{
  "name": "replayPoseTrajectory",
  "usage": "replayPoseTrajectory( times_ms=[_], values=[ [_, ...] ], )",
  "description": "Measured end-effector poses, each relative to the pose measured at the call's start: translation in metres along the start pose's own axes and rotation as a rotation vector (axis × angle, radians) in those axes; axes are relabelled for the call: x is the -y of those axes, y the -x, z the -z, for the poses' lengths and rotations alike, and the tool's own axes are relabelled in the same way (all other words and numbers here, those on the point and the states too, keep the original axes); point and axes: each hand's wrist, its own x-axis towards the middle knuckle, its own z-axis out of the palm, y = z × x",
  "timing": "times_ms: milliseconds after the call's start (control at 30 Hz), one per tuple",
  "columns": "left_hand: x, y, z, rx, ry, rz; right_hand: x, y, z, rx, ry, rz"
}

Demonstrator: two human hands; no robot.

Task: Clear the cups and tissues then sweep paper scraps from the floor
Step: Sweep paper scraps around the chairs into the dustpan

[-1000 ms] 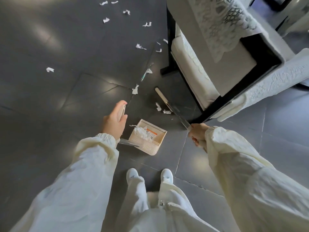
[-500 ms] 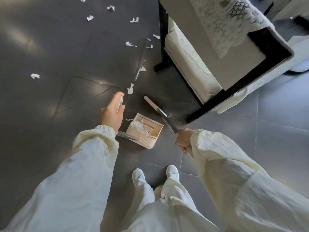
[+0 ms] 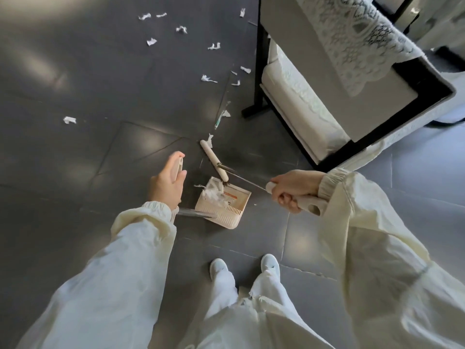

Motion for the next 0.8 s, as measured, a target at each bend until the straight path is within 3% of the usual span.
replayPoseTrajectory(
  times_ms=[167,333,800],
  values=[
    [0.041,0.017,0.044,-0.055,0.035,0.074,0.033,-0.021,-0.035,-0.088,0.017,0.012],
    [0.077,0.020,0.081,-0.069,0.029,0.127,0.060,-0.060,-0.060,-0.202,0.116,0.255],
    [0.143,-0.069,0.154,-0.082,-0.075,0.217,0.151,-0.162,-0.038,-0.286,0.350,0.229]
  ],
)
